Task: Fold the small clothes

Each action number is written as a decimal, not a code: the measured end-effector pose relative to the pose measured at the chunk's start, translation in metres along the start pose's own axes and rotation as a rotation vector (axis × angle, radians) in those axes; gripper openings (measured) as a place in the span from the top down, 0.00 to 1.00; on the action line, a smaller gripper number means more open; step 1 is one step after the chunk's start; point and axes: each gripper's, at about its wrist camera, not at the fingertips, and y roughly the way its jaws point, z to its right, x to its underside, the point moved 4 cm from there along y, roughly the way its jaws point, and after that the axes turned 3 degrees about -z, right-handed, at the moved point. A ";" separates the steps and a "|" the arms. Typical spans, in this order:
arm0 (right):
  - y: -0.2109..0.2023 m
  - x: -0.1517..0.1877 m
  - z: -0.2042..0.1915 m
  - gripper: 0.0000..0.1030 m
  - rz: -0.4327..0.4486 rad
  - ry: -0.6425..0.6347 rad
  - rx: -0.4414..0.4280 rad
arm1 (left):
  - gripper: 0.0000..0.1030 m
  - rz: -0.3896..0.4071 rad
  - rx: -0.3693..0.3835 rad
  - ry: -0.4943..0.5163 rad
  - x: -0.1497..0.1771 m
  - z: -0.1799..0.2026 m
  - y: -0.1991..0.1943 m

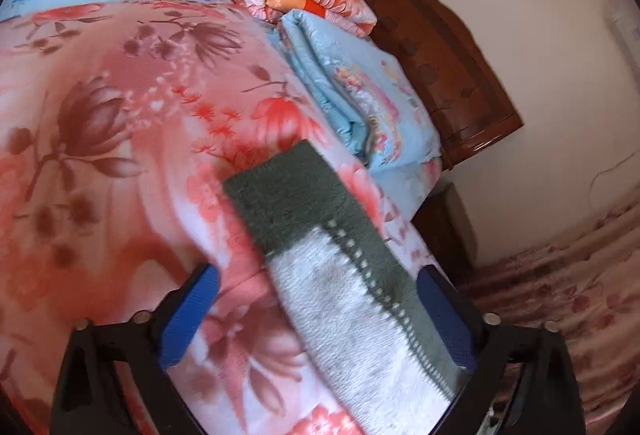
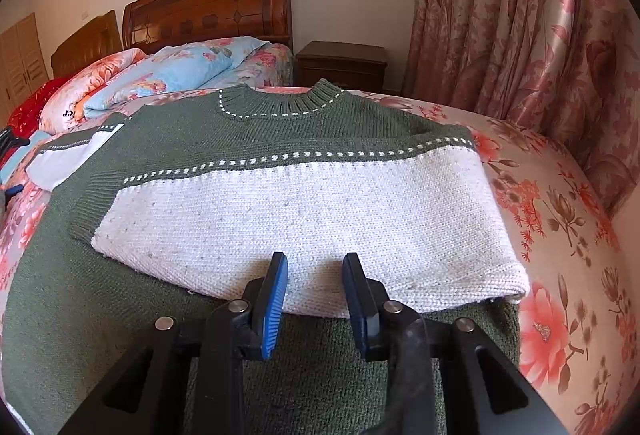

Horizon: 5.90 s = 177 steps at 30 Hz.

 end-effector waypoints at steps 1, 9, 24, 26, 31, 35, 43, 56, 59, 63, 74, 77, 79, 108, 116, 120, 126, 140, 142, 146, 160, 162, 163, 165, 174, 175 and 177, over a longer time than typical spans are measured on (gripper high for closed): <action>0.000 0.000 0.001 0.72 0.000 0.004 -0.006 | 0.00 -0.015 0.023 -0.009 0.001 0.001 0.002; -0.001 0.000 0.003 0.72 0.002 0.013 -0.018 | 0.00 0.072 0.086 0.024 0.038 0.022 -0.026; -0.002 0.001 0.008 0.72 0.009 0.038 -0.052 | 0.00 -0.049 0.298 0.778 0.273 0.237 -0.060; -0.003 0.001 0.009 0.72 0.011 0.044 -0.057 | 0.00 -0.106 0.285 0.818 0.307 0.241 -0.049; -0.004 0.001 0.010 0.72 0.013 0.052 -0.068 | 0.00 -0.224 0.208 0.937 0.373 0.238 -0.021; -0.004 0.001 0.011 0.71 0.013 0.055 -0.073 | 0.00 -0.214 0.191 0.953 0.379 0.240 -0.027; -0.005 0.001 0.012 0.72 0.016 0.063 -0.082 | 0.00 -0.210 0.319 1.142 0.417 0.285 -0.053; -0.008 0.002 0.016 0.72 0.028 0.075 -0.090 | 0.00 -0.028 0.143 0.854 0.342 0.200 -0.081; -0.013 0.002 0.018 0.72 0.053 0.092 -0.099 | 0.00 -0.039 0.051 0.841 0.337 0.176 -0.072; -0.024 0.003 0.021 0.72 0.102 0.103 -0.155 | 0.00 -0.084 0.028 0.744 0.327 0.162 -0.061; -0.008 -0.015 -0.033 0.63 -0.080 0.114 -0.439 | 0.00 -0.022 0.062 0.610 0.309 0.146 -0.070; 0.011 -0.019 -0.050 0.59 -0.146 0.122 -0.421 | 0.00 0.000 0.061 0.582 0.304 0.144 -0.073; 0.015 -0.024 -0.059 0.59 -0.162 0.127 -0.420 | 0.00 0.012 0.064 0.577 0.303 0.144 -0.075; -0.016 -0.005 0.077 0.89 0.048 0.342 -0.244 | 0.00 -0.029 0.055 0.499 0.296 0.134 -0.062; -0.032 -0.004 0.085 0.82 0.068 0.352 -0.084 | 0.00 -0.033 0.053 0.485 0.295 0.132 -0.061; -0.041 -0.013 0.060 0.77 0.102 0.240 -0.072 | 0.00 -0.037 0.052 0.483 0.295 0.132 -0.059; -0.016 -0.010 0.024 0.77 0.006 0.079 -0.024 | 0.00 -0.035 0.056 0.482 0.295 0.132 -0.060; -0.010 -0.003 0.027 0.76 0.046 0.051 -0.037 | 0.00 -0.079 0.198 0.606 0.286 0.214 -0.045; -0.010 -0.003 0.028 0.76 0.046 0.053 -0.039 | 0.00 -0.135 0.192 0.631 0.285 0.230 -0.022; -0.009 -0.003 0.030 0.76 0.047 0.065 -0.054 | 0.00 -0.247 0.118 0.662 0.281 0.252 0.032; -0.009 -0.004 0.034 0.76 0.050 0.092 -0.090 | 0.00 -0.152 -0.096 0.715 0.295 0.239 0.035; -0.009 -0.004 0.034 0.76 0.050 0.095 -0.092 | 0.00 -0.125 -0.061 0.807 0.314 0.246 0.023; -0.009 -0.004 0.034 0.76 0.050 0.095 -0.093 | 0.00 -0.122 -0.038 0.870 0.326 0.250 0.018; -0.009 -0.004 0.034 0.76 0.051 0.095 -0.092 | 0.00 -0.133 -0.042 0.981 0.343 0.256 0.022; -0.009 -0.004 0.034 0.76 0.051 0.096 -0.092 | 0.00 -0.244 -0.121 0.989 0.342 0.250 0.052; -0.009 -0.004 0.034 0.76 0.051 0.096 -0.092 | 0.00 -0.244 -0.122 0.988 0.342 0.250 0.052; -0.009 -0.004 0.034 0.76 0.051 0.096 -0.092 | 0.00 -0.245 -0.118 0.983 0.342 0.250 0.054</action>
